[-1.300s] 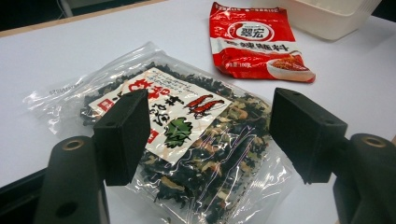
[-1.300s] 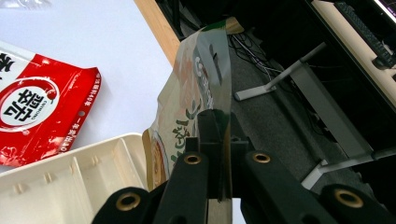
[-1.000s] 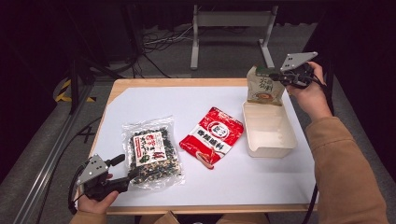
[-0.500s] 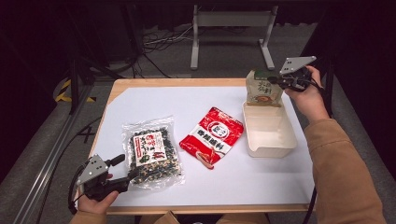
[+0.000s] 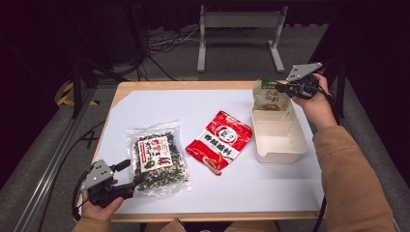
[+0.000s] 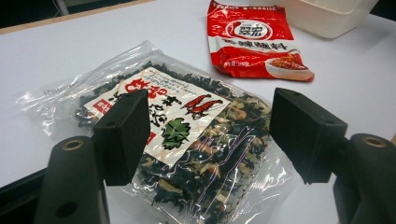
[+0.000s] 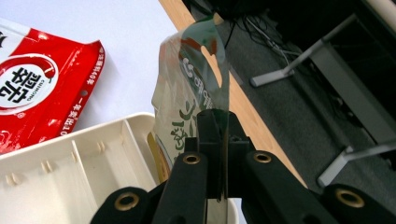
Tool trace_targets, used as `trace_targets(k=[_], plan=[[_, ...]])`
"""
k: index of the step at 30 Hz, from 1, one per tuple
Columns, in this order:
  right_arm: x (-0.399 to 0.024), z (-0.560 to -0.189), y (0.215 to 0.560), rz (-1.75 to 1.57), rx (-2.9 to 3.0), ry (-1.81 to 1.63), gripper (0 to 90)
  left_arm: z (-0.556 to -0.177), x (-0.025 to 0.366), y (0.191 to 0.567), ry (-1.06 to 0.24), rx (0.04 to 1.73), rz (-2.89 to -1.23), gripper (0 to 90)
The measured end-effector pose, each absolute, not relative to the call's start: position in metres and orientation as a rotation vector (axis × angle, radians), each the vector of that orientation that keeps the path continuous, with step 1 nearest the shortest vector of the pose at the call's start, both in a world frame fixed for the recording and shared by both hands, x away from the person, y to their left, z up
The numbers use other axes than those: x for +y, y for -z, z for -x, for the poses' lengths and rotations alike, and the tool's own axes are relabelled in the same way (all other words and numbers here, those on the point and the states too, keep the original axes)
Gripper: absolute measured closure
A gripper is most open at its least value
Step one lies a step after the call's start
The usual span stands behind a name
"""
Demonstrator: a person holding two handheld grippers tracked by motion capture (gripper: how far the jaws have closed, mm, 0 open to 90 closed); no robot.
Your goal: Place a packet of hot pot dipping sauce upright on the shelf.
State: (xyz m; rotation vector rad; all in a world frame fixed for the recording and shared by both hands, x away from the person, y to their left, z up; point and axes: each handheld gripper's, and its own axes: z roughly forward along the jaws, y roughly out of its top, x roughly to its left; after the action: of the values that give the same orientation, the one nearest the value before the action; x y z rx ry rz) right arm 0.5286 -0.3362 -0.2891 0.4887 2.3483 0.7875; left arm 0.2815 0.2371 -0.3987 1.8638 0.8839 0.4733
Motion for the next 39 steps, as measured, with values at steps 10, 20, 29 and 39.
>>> trace_targets(k=[10, 20, 29, 39], plan=[[-0.342, -0.528, 0.296, -0.609, 2.367, -0.781, 87.3, -0.282, 0.236, 0.399, -0.468, 0.883, -1.866, 29.7], [-0.341, -0.525, 0.294, -0.659, 2.337, -0.783, 73.8, -0.283, 0.236, 0.399, -0.465, 0.878, -1.866, 29.7], [-0.341, -0.51, 0.282, -0.74, 2.222, -0.878, 48.1, -0.29, 0.232, 0.398, -0.452, 0.865, -1.868, 29.5], [-0.327, -0.478, 0.257, -0.752, 2.143, -1.059, 39.5, -0.298, 0.225, 0.398, -0.434, 0.836, -1.882, 29.5]])
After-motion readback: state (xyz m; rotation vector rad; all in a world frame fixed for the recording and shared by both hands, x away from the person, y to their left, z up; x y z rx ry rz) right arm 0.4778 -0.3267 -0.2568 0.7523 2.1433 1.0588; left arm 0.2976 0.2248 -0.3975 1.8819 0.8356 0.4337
